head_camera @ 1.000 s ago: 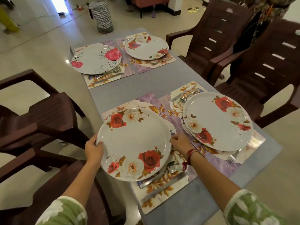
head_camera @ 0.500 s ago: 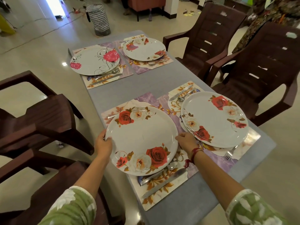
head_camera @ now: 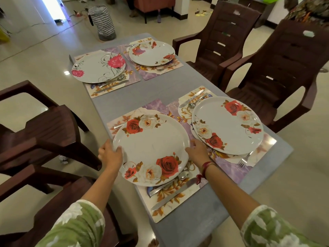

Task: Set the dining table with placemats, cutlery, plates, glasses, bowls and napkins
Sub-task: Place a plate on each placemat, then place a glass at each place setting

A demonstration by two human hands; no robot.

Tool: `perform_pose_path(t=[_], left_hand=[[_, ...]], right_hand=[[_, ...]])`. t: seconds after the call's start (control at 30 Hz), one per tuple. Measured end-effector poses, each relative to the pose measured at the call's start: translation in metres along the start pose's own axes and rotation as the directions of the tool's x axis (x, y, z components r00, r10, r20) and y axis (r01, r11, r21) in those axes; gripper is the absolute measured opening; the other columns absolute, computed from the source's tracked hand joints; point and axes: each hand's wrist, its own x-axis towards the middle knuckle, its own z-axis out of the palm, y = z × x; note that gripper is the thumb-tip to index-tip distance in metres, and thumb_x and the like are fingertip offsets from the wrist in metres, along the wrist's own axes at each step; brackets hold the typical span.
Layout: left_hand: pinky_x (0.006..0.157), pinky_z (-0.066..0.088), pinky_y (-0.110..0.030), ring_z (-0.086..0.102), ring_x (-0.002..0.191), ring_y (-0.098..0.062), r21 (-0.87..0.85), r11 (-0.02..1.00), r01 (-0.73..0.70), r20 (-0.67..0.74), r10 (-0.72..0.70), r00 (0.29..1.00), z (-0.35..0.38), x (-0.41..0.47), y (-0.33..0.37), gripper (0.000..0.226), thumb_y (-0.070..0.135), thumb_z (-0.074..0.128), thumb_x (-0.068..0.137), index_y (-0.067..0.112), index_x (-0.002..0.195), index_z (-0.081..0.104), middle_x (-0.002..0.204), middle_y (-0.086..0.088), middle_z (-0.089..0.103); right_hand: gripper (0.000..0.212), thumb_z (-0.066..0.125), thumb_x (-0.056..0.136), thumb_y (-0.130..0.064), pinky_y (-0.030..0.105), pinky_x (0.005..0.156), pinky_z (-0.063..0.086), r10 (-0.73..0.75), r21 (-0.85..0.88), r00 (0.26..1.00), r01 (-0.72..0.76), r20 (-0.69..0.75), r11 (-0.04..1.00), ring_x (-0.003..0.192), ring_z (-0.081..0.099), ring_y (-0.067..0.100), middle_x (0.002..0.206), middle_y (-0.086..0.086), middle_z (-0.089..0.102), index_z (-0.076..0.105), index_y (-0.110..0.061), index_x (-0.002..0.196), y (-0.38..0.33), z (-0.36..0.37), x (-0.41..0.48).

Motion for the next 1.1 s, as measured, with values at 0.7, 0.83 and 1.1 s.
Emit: perform_pose_path(t=[0.7, 0.83, 1.1], left_hand=[[0.109, 0.032, -0.044, 0.036, 0.13, -0.028, -0.249, 0.729, -0.638, 0.511, 0.658, 0.552, 0.05, -0.216, 0.07, 0.05, 0.019, 0.059, 0.09, 0.016, 0.137, 0.04, 0.139, -0.012, 0.039], [0.108, 0.032, -0.042, 0.038, 0.126, -0.027, -0.326, 0.682, -0.655, 0.611, 0.68, 0.405, 0.064, -0.27, 0.07, 0.055, 0.028, 0.056, 0.085, 0.013, 0.136, 0.043, 0.135, -0.013, 0.043], [0.105, 0.031, -0.032, 0.04, 0.127, -0.024, -0.354, 0.577, -0.736, 0.735, 0.658, 0.163, 0.125, -0.391, 0.058, 0.045, 0.027, 0.059, 0.089, 0.017, 0.132, 0.047, 0.133, -0.006, 0.046]], right_hand=[[0.03, 0.052, 0.09, -0.004, 0.019, 0.077, 0.046, 0.103, 0.345, 0.847, 0.099, -0.521, 0.933, 0.089, 0.054, 0.009, 0.095, -0.008, 0.057, 0.06, -0.012, 0.117, 0.048, -0.088, -0.185], [0.028, 0.053, 0.09, -0.004, 0.027, 0.088, 0.046, 0.197, 0.429, 0.762, 0.116, -0.616, 0.896, 0.092, 0.053, 0.01, 0.091, -0.014, 0.054, 0.06, -0.01, 0.116, 0.077, -0.121, -0.222], [0.028, 0.055, 0.09, -0.006, 0.028, 0.086, 0.046, 0.341, 0.54, 0.621, 0.161, -0.706, 0.826, 0.091, 0.054, 0.006, 0.098, -0.009, 0.055, 0.06, -0.012, 0.117, 0.166, -0.198, -0.302]])
